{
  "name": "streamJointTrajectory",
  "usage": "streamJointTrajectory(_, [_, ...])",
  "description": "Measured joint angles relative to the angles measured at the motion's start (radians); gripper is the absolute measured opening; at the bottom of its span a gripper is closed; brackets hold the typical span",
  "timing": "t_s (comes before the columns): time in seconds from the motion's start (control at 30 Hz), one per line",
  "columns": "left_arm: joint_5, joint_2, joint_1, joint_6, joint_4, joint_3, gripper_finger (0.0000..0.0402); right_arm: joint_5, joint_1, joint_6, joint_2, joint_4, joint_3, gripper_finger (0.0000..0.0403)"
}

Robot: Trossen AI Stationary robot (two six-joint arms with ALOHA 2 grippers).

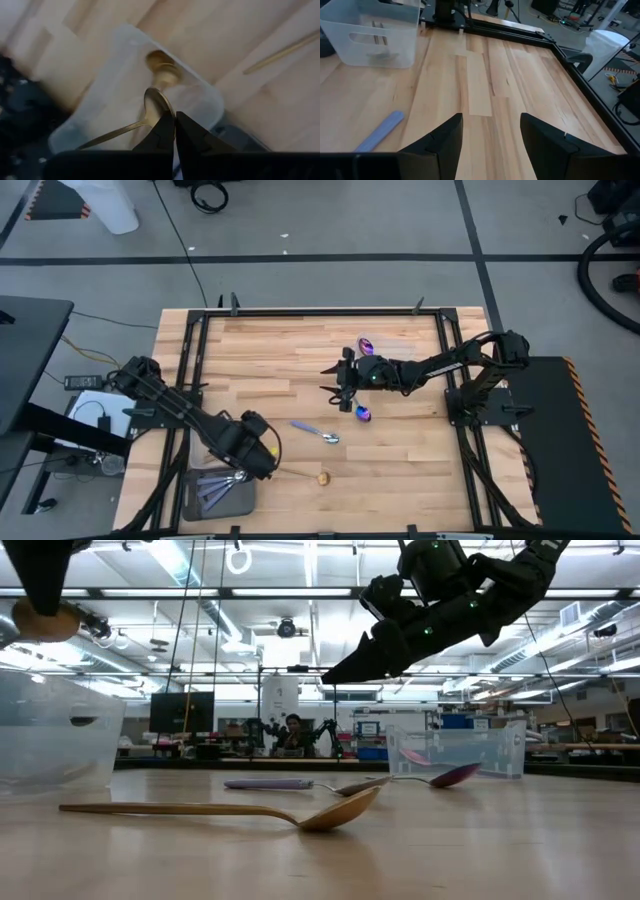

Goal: Sort silverware by color (type)
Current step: Put the gold spoon into the bottom transparent bin

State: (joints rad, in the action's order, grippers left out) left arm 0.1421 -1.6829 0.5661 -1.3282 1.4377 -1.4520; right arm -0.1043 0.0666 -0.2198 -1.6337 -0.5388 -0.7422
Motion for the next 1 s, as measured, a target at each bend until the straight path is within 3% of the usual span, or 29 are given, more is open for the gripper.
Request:
streamJointTrajectory(0.47, [0.004,-0.001,0.067,-0.04,-0.111,0.152,0.0011,0.025,-0.006,0.007,0.0,-0.014,0.0,0.0208])
streamJointTrajectory(0.73, [-0.014,-0.002,0.046,-0.021,-0.314,0.272,0.0011,0.032,-0.008,0.022,0.0,-0.009,0.0,0.0208])
streamJointTrajectory(1.0, [-0.053,-0.002,0.01,-0.017,-0.365,0.327,0.0012,0.05,-0.031,0.037,0.0,0.001,0.0,0.0208])
